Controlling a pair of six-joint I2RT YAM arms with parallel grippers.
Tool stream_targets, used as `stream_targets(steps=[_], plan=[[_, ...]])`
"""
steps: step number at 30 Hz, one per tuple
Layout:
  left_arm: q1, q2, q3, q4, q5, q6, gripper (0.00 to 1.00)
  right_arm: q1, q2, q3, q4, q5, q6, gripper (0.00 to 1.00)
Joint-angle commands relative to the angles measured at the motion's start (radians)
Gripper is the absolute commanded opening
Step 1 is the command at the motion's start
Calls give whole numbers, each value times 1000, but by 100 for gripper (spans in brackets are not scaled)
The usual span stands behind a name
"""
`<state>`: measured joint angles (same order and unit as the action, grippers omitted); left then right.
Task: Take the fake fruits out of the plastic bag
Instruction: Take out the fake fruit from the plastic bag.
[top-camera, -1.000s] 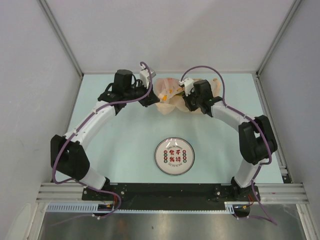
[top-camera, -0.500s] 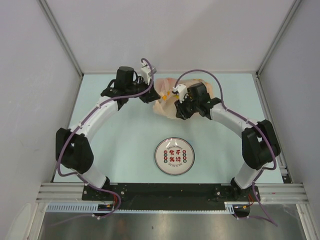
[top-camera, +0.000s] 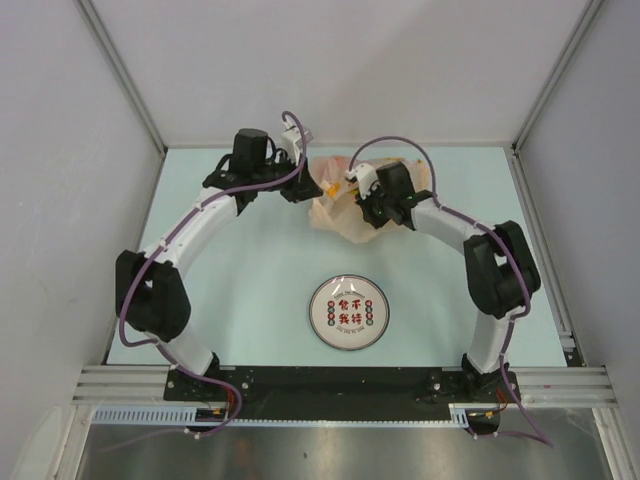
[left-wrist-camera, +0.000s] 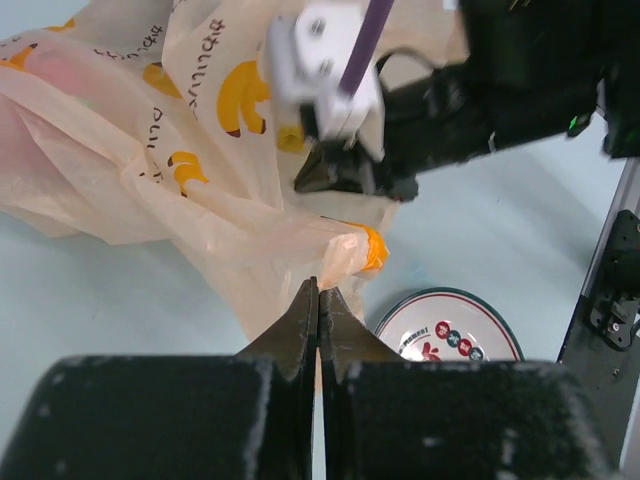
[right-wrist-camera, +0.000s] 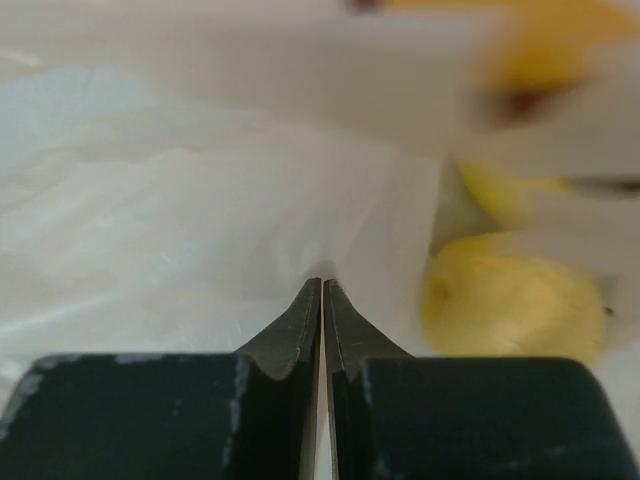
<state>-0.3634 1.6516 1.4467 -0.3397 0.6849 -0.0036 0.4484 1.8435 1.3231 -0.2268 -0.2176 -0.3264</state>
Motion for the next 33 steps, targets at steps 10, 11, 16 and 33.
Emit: stream_targets(steps=[10, 11, 16, 33], plan=[[29, -12, 61, 18, 44, -45, 0, 148, -12, -9, -25, 136, -101, 5], [29, -18, 54, 16, 44, -41, 0, 144, -18, -5, -26, 136, -115, 5], [29, -21, 50, -71, 5, 48, 0, 67, -56, -2, 20, 178, -102, 6], [-14, -13, 58, -41, 1, 71, 0, -94, -47, 16, 32, 204, -114, 64]])
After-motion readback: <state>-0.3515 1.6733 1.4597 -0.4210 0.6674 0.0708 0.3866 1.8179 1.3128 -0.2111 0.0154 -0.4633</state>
